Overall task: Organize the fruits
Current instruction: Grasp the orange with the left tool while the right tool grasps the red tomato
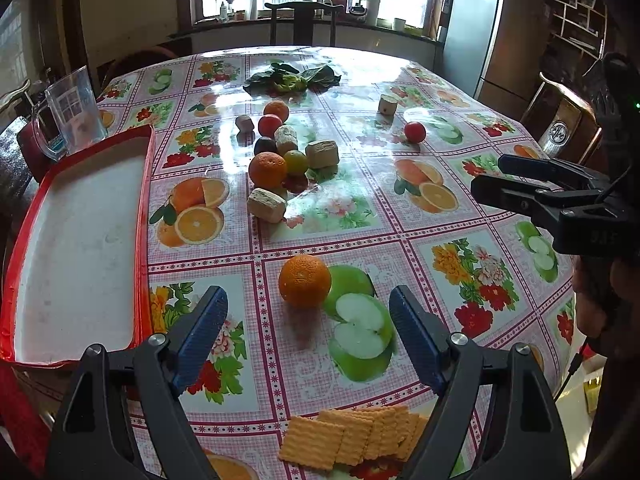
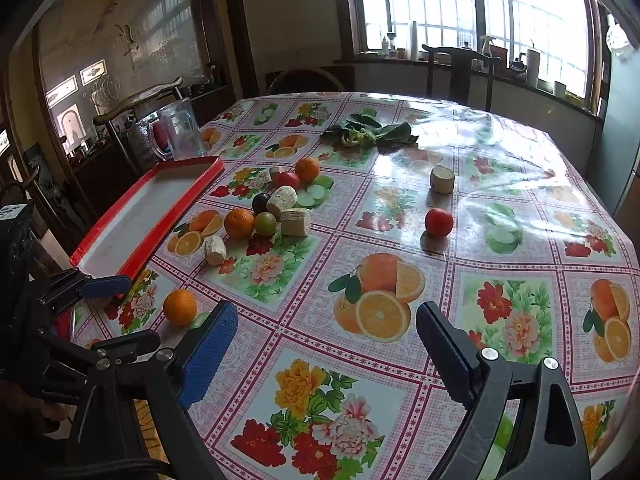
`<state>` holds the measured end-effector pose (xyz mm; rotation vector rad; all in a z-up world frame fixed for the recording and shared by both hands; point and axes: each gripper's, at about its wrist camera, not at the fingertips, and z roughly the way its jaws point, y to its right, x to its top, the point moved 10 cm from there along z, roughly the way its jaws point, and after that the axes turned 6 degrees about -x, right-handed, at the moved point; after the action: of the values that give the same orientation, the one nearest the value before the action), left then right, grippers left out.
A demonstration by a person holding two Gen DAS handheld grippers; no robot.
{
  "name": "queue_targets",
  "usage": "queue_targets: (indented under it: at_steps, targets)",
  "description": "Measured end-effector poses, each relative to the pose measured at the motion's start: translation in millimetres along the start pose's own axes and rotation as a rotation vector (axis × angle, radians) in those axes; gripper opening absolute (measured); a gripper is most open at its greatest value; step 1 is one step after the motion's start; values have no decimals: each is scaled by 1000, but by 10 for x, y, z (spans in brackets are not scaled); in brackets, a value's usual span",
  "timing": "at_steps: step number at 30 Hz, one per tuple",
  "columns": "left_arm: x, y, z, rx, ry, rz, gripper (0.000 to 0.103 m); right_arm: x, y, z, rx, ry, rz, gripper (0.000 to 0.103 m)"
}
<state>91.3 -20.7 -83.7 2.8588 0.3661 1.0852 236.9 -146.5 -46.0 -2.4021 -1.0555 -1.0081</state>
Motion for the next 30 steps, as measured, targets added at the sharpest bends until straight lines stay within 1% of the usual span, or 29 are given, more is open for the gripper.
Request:
queue_targets:
  at_steps: [5, 9, 14, 15, 16, 18, 19, 20, 21, 23, 26, 27, 28, 30]
  targets:
    - [11, -68, 52, 9, 4, -15, 83, 7, 58, 88, 8, -12, 14, 91]
    - [-8, -132, 148, 25, -13, -26, 83, 29, 159, 222, 9, -23, 31, 91]
    - [-1, -183, 251, 41, -27, -34, 83, 120, 319, 411, -5, -16, 52, 91]
    - [2, -194, 274, 45, -29, -34, 83, 140, 353, 457, -8, -20, 57, 90]
    - [-2, -202, 299, 46, -34, -35, 83, 135, 384, 514, -12, -44, 61, 88]
    - [-23, -195, 360, 39, -51, -32, 83, 175, 477, 639, -30, -60, 66, 83]
    - [-37, -186, 389, 33, -60, -30, 81, 189, 536, 710, -52, -75, 61, 79]
    - [-54, -173, 416, 26, -68, -25, 78, 213, 575, 793, -53, -81, 73, 74]
    - [-70, -159, 445, 19, -78, -20, 73, 231, 633, 883, -62, -92, 80, 72]
    - [-61, -134, 450, 22, -73, 3, 70, 328, 746, 1026, -72, -72, 104, 63]
    - [-50, -122, 439, 9, -66, 11, 62, 376, 896, 1219, -96, -90, 131, 55]
    - [-41, -129, 433, 1, -62, 9, 57, 390, 939, 1267, -113, -95, 130, 53]
    - [-26, -139, 430, -8, -58, 6, 49, 407, 970, 1315, -125, -98, 131, 49]
    - [-10, -134, 422, -41, -54, -1, 41, 442, 1000, 1369, -144, -97, 128, 46]
